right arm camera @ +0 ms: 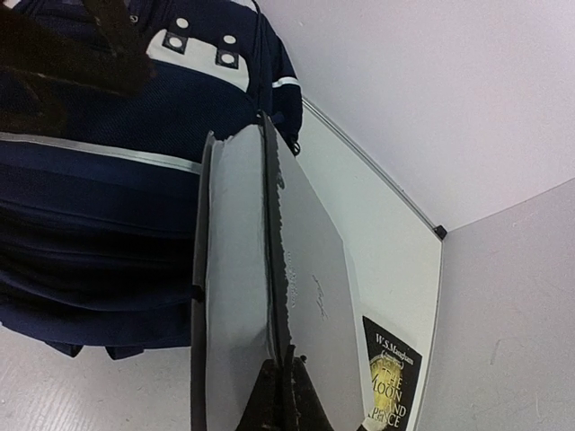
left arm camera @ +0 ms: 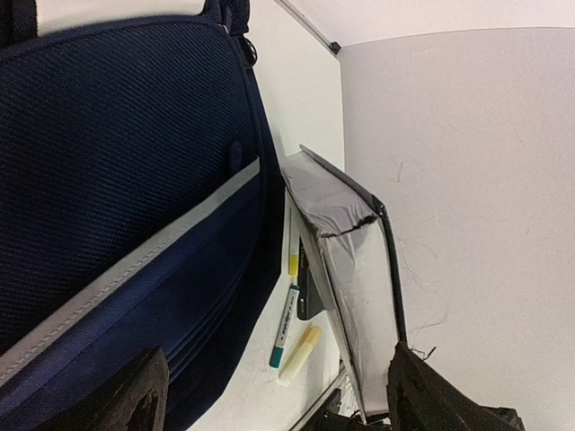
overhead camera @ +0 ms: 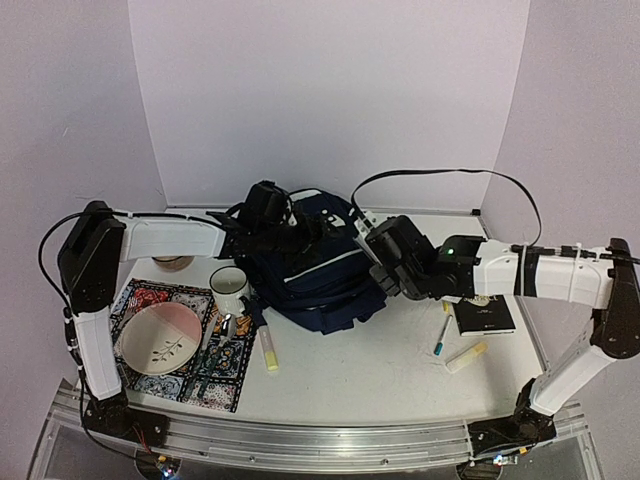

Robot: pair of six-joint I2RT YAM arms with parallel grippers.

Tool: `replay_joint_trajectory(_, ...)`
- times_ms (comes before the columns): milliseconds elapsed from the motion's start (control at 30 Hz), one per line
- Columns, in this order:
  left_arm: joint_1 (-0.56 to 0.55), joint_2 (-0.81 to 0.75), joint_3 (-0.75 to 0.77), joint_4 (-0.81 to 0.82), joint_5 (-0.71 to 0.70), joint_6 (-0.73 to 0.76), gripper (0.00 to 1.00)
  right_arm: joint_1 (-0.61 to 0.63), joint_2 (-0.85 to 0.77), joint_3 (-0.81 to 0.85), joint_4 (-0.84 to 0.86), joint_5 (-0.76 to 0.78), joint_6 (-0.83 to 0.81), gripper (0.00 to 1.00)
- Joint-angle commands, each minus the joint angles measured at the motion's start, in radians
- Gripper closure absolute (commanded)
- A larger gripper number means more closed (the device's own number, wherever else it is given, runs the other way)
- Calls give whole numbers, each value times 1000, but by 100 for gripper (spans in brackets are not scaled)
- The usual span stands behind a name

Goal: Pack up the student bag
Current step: Put down the book in the student bag.

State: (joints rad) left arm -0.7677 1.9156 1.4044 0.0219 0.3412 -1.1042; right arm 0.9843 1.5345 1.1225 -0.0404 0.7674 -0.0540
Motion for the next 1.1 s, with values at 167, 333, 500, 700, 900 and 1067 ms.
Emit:
replay_joint_trajectory(167, -36, 77, 91, 138, 55, -108, 14, 62, 16, -9, 72, 34, 35, 100)
replay_joint_trajectory(333, -45, 101, 107, 139, 54, -110, 13, 70, 39, -9, 75, 34, 46, 100)
replay_joint_trajectory(500, -45, 90, 46, 135, 11, -61, 13, 63, 21, -32, 75, 33, 128, 80)
replay_joint_trajectory(700, -51, 124, 36, 133, 84, -5, 16, -36, -64, -77, 60, -146, 280, 66)
replay_joint_trajectory(900, -66, 164, 69, 129, 123, 32, 18, -191, -148, -144, 53, -351, 432, 51)
replay_joint_trajectory(1067, -80, 220, 123, 128, 167, 32, 20, -276, -143, -175, 53, -419, 490, 46)
